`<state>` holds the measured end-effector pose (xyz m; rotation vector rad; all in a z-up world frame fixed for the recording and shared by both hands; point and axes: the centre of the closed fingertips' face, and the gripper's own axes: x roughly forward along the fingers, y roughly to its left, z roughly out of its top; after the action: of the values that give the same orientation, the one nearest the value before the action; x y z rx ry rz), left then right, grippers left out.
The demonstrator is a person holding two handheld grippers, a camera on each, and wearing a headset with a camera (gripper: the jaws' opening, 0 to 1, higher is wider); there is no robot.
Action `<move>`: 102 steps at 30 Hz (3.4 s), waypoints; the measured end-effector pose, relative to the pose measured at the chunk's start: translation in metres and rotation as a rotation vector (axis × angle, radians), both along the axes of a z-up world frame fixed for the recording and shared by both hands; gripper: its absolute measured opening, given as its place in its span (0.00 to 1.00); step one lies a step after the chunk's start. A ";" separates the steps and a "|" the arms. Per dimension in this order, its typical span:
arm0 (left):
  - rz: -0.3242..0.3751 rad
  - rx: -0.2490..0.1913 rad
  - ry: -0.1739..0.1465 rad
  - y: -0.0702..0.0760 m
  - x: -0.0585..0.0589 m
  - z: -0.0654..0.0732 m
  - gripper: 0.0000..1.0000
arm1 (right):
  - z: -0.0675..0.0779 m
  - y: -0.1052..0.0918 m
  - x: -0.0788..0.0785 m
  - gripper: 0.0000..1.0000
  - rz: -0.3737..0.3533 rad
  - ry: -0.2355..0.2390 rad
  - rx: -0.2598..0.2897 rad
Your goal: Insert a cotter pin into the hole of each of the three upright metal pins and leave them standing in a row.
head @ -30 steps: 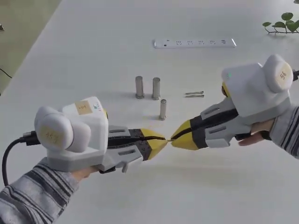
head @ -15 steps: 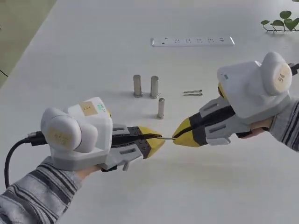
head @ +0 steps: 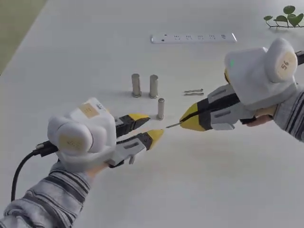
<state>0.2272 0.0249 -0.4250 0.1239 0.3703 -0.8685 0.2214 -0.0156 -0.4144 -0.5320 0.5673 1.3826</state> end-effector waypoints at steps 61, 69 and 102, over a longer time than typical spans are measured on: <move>0.239 0.025 0.056 -0.023 0.077 -0.047 0.06 | -0.007 0.001 0.060 0.00 -0.256 0.182 0.316; 0.229 0.030 0.054 -0.024 0.078 -0.048 0.05 | -0.015 0.002 0.059 0.00 -0.240 0.172 0.275; 0.316 0.039 0.040 -0.023 0.079 -0.051 0.05 | -0.026 0.020 0.066 0.00 -0.049 -0.053 0.054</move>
<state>0.3063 0.0019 -0.4762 0.0814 0.4316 -0.5526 0.2877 0.0046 -0.4402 -0.5066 0.4951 1.3302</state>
